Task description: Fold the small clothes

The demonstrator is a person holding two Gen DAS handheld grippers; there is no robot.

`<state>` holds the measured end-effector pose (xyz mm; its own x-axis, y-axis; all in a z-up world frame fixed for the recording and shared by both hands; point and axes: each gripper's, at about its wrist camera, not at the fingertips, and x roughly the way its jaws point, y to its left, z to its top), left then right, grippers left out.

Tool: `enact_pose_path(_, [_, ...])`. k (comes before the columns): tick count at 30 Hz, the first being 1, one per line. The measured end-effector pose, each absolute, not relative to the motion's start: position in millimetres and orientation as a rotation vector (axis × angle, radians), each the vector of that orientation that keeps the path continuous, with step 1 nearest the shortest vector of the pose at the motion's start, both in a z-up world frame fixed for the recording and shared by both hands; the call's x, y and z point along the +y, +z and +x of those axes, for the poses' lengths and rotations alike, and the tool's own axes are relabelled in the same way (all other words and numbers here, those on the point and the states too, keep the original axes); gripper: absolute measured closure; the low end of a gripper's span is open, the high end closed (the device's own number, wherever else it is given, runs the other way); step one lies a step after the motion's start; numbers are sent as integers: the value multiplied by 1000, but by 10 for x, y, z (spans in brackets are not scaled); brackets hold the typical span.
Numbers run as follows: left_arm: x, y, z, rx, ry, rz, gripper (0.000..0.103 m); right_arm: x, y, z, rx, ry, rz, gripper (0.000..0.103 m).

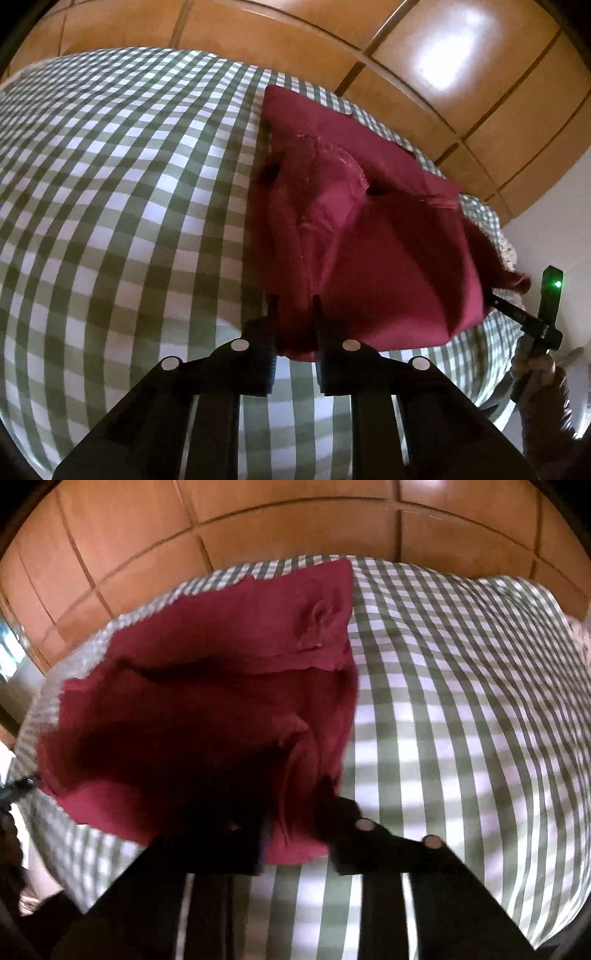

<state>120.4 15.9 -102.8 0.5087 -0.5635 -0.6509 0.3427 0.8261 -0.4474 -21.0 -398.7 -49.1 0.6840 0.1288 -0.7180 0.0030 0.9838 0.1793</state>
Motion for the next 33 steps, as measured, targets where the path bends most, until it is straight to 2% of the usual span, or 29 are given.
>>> enact_pose_path(8, [354, -1001, 818, 885, -586, -270, 91, -3984, -437, -831, 823, 122, 271, 85])
enact_pose_path(13, [409, -1084, 383, 935, -615, -220, 91, -3806, -476, -1124, 858, 87, 133, 83])
enact_pose_path(16, [402, -1083, 305, 938, -597, -156, 85, -3604, -419, -1187, 823, 64, -14, 58])
enact_pose_path(17, [408, -1077, 324, 934, -599, -158, 76, -3557, -412, -1213, 803, 62, -56, 44])
enact_pose_path(18, [423, -1055, 356, 920, -588, -166, 68, -3492, -397, -1204, 786, 60, -93, 39])
enact_pose_path(20, [419, -1015, 424, 903, -570, -176, 62, -3343, -379, -1147, 761, 70, -178, 39])
enact_pose_path(22, [373, -964, 517, 885, -562, -172, 62, -3290, -365, -1073, 746, 85, -190, 42])
enact_pose_path(23, [351, -949, 550, 877, -558, -166, 62, -3329, -326, -1023, 729, 72, -160, 47])
enact_pose_path(27, [287, -915, 760, 869, -530, -160, 62, -3890, -283, -751, 736, -67, 148, 47])
enact_pose_path(33, [280, -884, 826, 860, -536, -157, 62, -4327, -445, -785, 793, -204, 232, 46])
